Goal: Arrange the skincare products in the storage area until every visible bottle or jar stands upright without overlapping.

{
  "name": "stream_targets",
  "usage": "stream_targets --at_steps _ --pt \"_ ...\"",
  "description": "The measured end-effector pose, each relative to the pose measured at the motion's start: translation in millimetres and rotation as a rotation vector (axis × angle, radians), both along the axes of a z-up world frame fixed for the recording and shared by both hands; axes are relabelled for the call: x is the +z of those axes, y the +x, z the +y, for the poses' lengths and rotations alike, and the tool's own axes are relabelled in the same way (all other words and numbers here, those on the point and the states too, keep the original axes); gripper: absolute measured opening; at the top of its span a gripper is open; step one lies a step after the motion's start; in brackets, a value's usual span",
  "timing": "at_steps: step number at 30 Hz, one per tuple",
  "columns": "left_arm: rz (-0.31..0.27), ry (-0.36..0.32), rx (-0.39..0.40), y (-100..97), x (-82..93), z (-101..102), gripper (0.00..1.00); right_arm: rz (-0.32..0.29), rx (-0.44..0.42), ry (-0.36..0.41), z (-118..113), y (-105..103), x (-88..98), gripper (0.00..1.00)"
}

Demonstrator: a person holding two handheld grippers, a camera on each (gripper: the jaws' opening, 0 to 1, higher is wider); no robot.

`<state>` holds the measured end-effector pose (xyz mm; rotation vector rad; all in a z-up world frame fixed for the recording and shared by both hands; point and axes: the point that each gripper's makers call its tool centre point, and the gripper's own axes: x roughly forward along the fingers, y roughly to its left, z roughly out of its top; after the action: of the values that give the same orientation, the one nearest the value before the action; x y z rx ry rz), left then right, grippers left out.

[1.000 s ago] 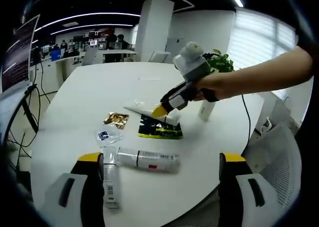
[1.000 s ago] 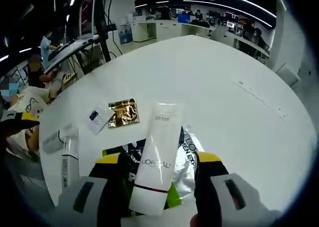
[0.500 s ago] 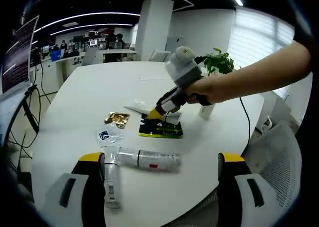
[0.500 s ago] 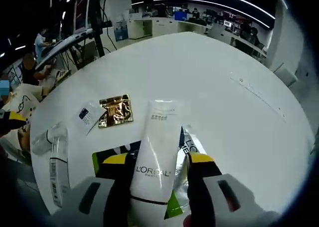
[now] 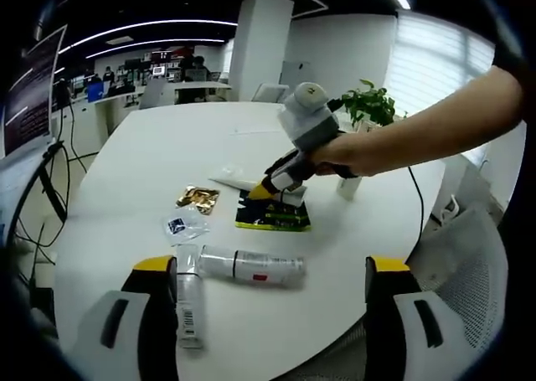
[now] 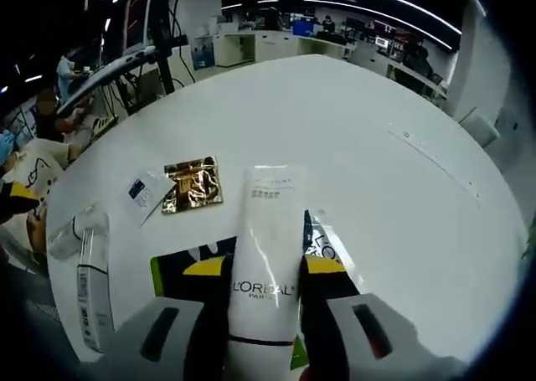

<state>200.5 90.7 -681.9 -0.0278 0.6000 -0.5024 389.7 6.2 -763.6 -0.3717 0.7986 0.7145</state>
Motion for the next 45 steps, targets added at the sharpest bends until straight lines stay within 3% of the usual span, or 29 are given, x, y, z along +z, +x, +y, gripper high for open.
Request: stream_targets --at_steps 5,11,15,20,30,45 --pt "-0.002 0.003 0.003 0.5 -0.1 2 0.85 0.016 -0.014 0.032 -1 2 0.9 0.30" --pt "-0.004 0.012 0.010 0.8 0.6 3 0.84 0.039 0.004 0.097 0 -12 8.0 0.29" --pt "-0.005 0.020 -0.004 0.1 1.5 0 0.84 0.021 0.051 0.100 0 -32 22.8 0.29" --pt "-0.010 -0.001 0.009 1.0 5.7 1 0.84 0.004 0.033 0.149 -5 -27 30.7 0.29" --pt "-0.015 -0.028 0.007 1.4 12.0 3 0.84 -0.052 0.031 0.238 -12 -54 65.8 0.29" --pt "-0.063 -0.113 0.010 2.0 48.7 -7 0.82 -0.127 0.027 0.340 -20 -109 101.6 0.29"
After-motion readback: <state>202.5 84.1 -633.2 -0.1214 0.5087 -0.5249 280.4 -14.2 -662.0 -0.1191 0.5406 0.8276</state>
